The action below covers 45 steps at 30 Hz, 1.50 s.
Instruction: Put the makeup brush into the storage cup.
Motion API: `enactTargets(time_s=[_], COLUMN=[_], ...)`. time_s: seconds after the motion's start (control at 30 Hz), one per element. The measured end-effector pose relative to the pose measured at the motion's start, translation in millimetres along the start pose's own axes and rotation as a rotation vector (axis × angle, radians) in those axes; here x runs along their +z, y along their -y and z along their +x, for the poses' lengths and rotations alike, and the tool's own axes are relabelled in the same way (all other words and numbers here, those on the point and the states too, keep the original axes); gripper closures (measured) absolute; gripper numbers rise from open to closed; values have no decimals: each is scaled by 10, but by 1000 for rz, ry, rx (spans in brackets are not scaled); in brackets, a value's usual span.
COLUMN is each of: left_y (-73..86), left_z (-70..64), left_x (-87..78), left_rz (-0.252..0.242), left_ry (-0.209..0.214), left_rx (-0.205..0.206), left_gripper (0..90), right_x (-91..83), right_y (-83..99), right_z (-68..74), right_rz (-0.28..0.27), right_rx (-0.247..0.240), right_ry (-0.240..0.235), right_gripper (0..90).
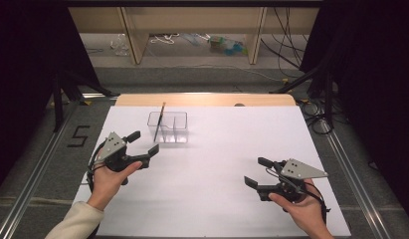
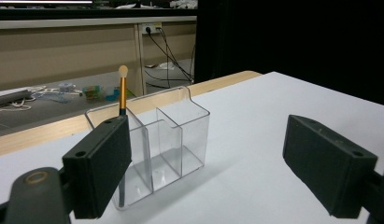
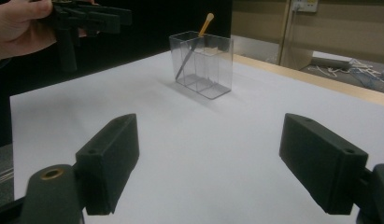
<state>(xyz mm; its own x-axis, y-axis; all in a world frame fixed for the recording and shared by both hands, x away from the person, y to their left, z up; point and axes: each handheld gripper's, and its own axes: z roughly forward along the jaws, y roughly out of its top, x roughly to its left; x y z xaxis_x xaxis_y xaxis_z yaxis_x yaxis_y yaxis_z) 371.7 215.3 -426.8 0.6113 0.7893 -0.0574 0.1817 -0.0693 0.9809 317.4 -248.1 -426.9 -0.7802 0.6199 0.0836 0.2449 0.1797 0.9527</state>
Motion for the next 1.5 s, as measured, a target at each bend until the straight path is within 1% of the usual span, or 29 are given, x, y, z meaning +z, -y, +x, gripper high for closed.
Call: enactTargets(time_s=[0.03, 0.07, 0.17, 0.2, 0.27, 0.3, 0.37, 0.4, 0.6, 0.63, 0.67, 0.83, 0.93, 1.07, 1.1, 1.13, 1.17, 1.2, 1.23, 1.5], left_y=[-95, -83, -41, -32, -20, -15, 2, 10, 34, 36, 40, 73, 97, 116, 117, 118, 121, 125, 128, 136], left_z=[213, 197, 149, 133, 97, 82, 50, 36, -34, -40, -46, -56, -67, -75, -75, -72, -72, -72, -68, -59], left_x=[-11, -30, -77, -95, -127, -142, -171, -183, -257, -271, -282, -351, -386, -398, -398, -396, -395, -394, -390, -377], left_rz=[1, 6, 8, 11, 6, 4, 3, 4, 3, 4, 3, 8, 16, 19, 18, 18, 20, 24, 25, 31], left_ry=[9, 11, 15, 18, 24, 25, 32, 34, 43, 45, 46, 46, 44, 41, 39, 39, 36, 36, 39, 39], left_rx=[341, 341, 339, 340, 332, 330, 326, 323, 318, 320, 317, 321, 326, 330, 328, 329, 329, 330, 331, 337], left_gripper=[154, 154, 151, 149, 147, 147, 146, 145, 145, 145, 145, 145, 145, 148, 149, 149, 149, 149, 149, 148], right_x=[1, 5, 0, 13, 13, 16, 17, -14, -11, 19, 25, 19, 26, 31, 26, 30, 39, 47, 46, 51], right_y=[-1, 0, -2, -1, 2, 4, 5, -7, -5, 7, 9, 7, 10, 12, 9, 10, 10, 13, 14, 15], right_z=[0, 0, 0, -14, 2, 4, 3, -2, -1, 1, 5, 2, 6, 8, 5, 0, -17, -12, -5, -7], right_rz=[-1, -5, 5, -18, -7, -10, -8, 30, 31, -4, -7, -2, -5, -4, 3, 1, -13, -14, -4, -7], right_rx=[1, 3, -2, -24, 2, 5, 4, -8, -6, 2, 8, 3, 8, 8, 0, -3, -25, -11, 5, 7], right_ry=[1, -3, 8, 16, 2, -1, 0, 15, 18, 4, -1, 2, 0, -1, 13, 14, 19, 4, -6, -8], right_gripper=[210, 209, 210, 210, 209, 210, 210, 210, 210, 209, 210, 209, 209, 209, 210, 210, 209, 209, 210, 210])
